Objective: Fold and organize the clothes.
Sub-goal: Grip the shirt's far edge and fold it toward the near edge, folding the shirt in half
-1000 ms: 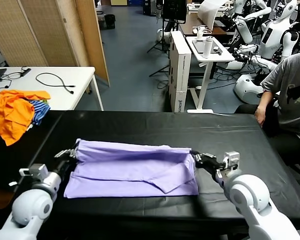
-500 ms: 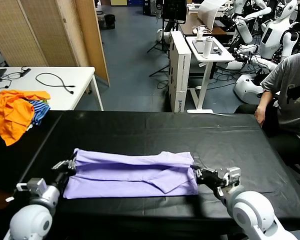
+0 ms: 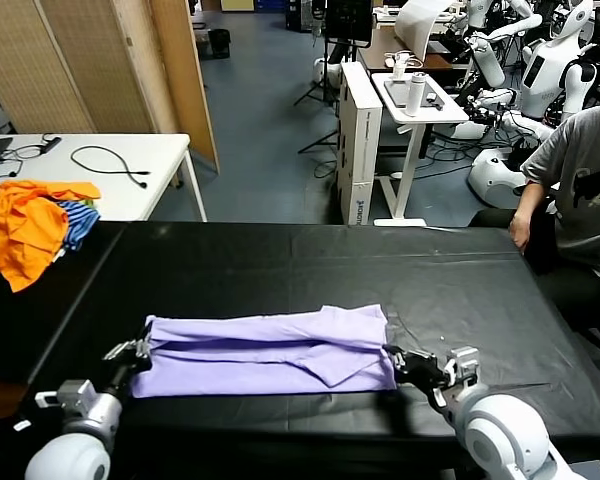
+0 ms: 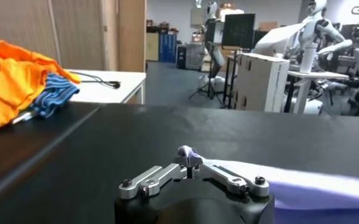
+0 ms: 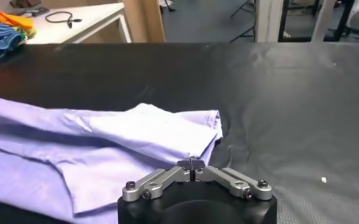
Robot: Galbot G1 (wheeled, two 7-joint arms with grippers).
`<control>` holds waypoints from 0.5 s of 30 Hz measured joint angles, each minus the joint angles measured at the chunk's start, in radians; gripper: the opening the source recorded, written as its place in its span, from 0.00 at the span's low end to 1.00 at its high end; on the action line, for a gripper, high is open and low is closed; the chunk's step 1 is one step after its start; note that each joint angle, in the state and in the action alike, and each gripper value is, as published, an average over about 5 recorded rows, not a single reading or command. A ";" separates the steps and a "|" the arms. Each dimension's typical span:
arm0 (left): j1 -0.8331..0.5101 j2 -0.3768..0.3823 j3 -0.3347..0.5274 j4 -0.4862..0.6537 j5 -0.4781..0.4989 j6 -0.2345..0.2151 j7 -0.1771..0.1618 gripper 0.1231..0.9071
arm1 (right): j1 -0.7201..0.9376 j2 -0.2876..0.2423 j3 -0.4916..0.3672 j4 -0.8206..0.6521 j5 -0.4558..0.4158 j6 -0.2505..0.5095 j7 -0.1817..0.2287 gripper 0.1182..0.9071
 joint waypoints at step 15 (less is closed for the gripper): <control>0.096 -0.123 -0.020 -0.116 0.118 0.002 -0.067 0.93 | -0.004 0.007 0.015 0.034 0.022 0.000 0.005 0.90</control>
